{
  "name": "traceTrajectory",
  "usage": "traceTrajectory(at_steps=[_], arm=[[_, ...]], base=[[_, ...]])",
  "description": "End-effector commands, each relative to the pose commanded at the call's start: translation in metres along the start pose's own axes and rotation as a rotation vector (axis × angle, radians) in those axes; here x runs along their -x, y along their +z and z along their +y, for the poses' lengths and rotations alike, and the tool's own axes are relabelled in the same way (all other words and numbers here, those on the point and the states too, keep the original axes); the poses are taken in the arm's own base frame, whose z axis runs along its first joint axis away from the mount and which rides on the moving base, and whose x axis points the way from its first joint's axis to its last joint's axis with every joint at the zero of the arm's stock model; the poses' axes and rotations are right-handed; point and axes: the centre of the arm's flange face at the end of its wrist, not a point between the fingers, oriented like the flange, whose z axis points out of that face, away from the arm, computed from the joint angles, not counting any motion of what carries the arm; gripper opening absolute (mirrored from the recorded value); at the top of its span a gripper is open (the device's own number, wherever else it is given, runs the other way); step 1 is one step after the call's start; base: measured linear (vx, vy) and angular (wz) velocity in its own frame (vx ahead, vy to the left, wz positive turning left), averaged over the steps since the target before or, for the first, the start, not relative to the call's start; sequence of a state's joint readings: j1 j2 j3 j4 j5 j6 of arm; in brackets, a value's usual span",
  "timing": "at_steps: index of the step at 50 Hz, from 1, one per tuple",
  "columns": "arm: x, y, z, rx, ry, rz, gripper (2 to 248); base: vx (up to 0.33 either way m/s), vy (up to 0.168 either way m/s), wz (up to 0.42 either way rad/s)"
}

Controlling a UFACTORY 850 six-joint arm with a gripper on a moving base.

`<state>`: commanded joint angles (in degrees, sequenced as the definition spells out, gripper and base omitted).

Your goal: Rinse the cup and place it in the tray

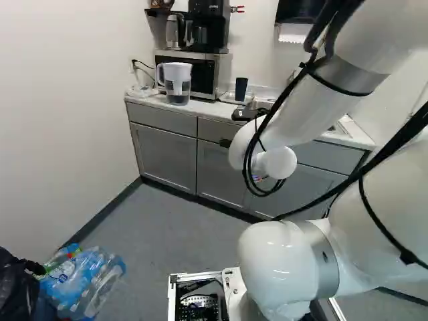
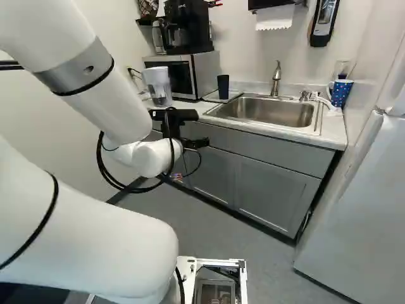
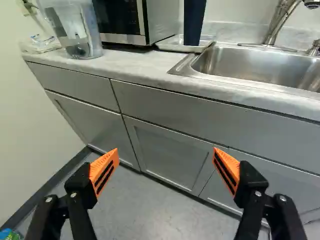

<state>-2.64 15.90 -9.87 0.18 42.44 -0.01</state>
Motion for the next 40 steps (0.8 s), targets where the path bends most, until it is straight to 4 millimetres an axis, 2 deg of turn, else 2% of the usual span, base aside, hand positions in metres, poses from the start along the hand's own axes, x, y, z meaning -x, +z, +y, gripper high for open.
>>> traceTrajectory(at_steps=[20,40], arm=[[0.02,-0.011,-0.008,-0.029,-0.012,0.032,247],[0.029,-0.016,-0.012,-0.044,-0.018,0.047,247]], base=[[0.0,0.0,0.0],[0.0,0.0,0.0]])
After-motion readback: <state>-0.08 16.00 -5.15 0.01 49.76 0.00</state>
